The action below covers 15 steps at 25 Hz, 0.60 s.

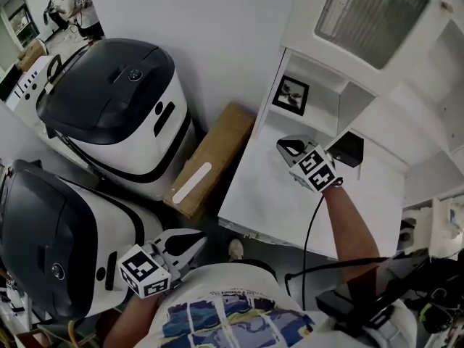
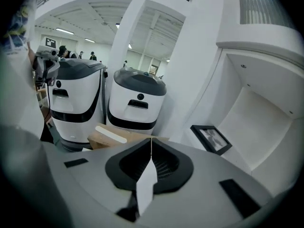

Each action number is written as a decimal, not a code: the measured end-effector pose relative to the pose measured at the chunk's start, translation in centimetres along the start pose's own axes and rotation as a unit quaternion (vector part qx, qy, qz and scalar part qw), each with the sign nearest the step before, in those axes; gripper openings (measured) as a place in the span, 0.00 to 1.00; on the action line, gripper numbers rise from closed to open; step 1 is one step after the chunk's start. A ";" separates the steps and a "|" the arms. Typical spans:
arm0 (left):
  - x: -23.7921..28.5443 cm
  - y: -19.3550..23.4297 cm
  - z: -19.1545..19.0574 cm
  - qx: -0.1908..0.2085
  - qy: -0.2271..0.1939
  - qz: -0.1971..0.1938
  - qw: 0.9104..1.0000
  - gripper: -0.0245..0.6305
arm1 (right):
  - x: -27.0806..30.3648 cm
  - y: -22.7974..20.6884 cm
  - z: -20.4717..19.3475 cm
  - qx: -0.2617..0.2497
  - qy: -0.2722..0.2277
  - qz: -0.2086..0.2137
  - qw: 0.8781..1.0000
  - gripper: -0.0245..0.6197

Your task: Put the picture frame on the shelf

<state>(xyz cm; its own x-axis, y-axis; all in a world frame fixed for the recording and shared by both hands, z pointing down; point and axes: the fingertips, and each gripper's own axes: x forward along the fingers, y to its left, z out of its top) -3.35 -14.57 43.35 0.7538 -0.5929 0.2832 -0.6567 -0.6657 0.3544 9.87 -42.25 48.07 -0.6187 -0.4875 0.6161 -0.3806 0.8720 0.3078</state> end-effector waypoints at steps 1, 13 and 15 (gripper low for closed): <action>-0.4 -0.1 -0.2 0.004 0.002 -0.004 1.000 0.06 | -0.2 1.2 0.0 0.007 -0.002 0.001 1.000 0.08; -5.6 -1.8 -2.6 0.025 0.006 -0.047 0.999 0.06 | -3.4 17.0 1.2 0.081 -0.024 0.007 0.996 0.08; -6.4 -2.3 -3.0 0.029 0.008 -0.056 0.998 0.06 | -4.1 19.3 1.5 0.094 -0.026 0.005 0.995 0.08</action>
<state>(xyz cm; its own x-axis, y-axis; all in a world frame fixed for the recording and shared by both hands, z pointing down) -6.58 -7.89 43.45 0.8225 -0.5063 0.2593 -0.5682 -0.7526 0.3328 4.08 -23.53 50.41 -0.6566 -0.4845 0.5780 -0.4923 0.8559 0.1583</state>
